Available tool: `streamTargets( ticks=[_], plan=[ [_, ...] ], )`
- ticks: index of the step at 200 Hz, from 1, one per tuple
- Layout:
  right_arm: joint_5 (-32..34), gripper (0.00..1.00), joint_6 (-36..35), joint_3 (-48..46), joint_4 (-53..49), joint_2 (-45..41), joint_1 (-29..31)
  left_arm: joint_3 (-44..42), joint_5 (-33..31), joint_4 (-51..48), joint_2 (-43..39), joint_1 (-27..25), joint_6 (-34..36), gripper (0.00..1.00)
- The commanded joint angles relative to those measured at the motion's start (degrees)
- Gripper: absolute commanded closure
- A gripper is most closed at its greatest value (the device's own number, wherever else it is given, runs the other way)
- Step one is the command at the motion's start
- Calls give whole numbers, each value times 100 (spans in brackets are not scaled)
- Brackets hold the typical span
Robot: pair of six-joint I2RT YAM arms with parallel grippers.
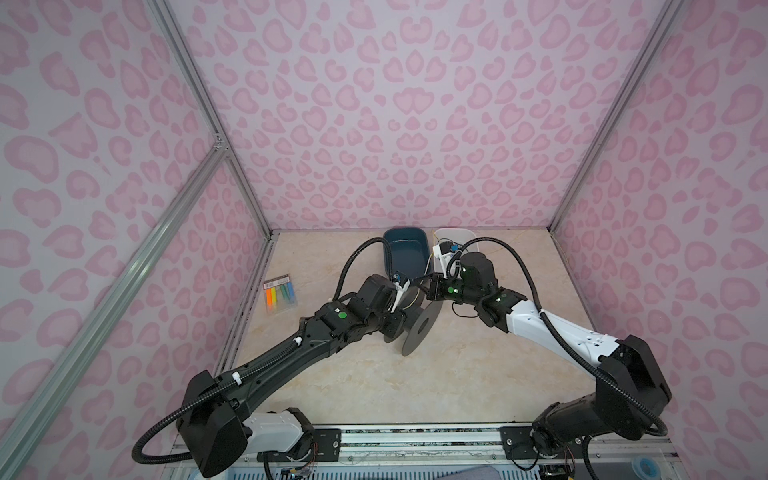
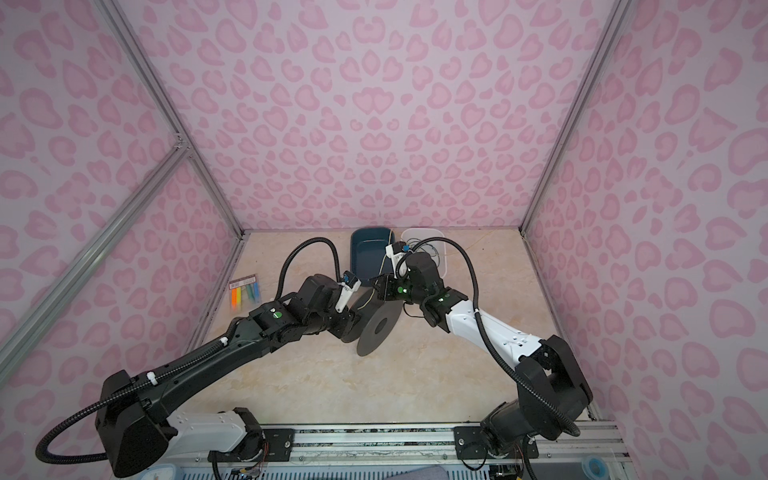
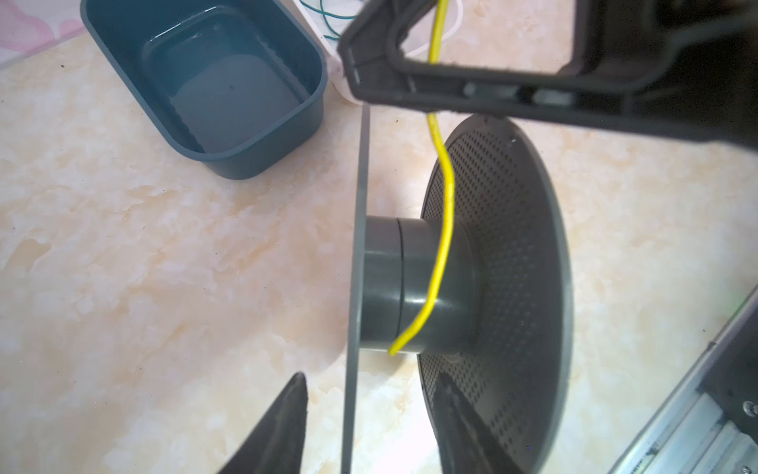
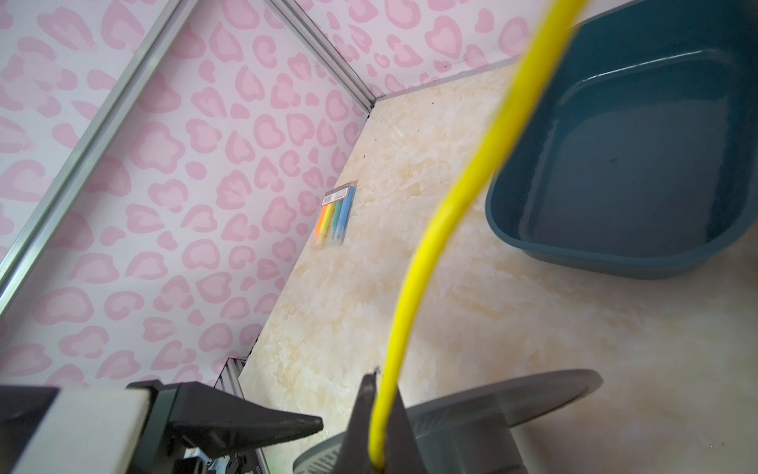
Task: Wrap the cables
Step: 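Carry the cable over the spool hub with the right gripper toward the left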
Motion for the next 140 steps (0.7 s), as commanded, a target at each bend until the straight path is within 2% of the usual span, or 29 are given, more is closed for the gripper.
streamTargets(
  ticks=[1, 32, 52, 106, 140],
  plan=[
    [-20, 100, -100, 32, 33, 63, 30, 60, 338, 125, -74, 76, 141, 45],
    [15, 100, -99, 49, 99, 138, 103, -60, 1023, 430, -59, 349, 23, 44],
    [-7, 100, -78, 80, 143, 205, 160, -53, 1191, 495, -7, 428, -5, 44],
    [-46, 100, 26, 85, 343, 370, 299, -36, 1326, 640, 235, 448, -66, 45],
    [-97, 100, 112, 85, 454, 457, 343, -47, 1400, 695, 398, 448, -110, 50]
  ],
)
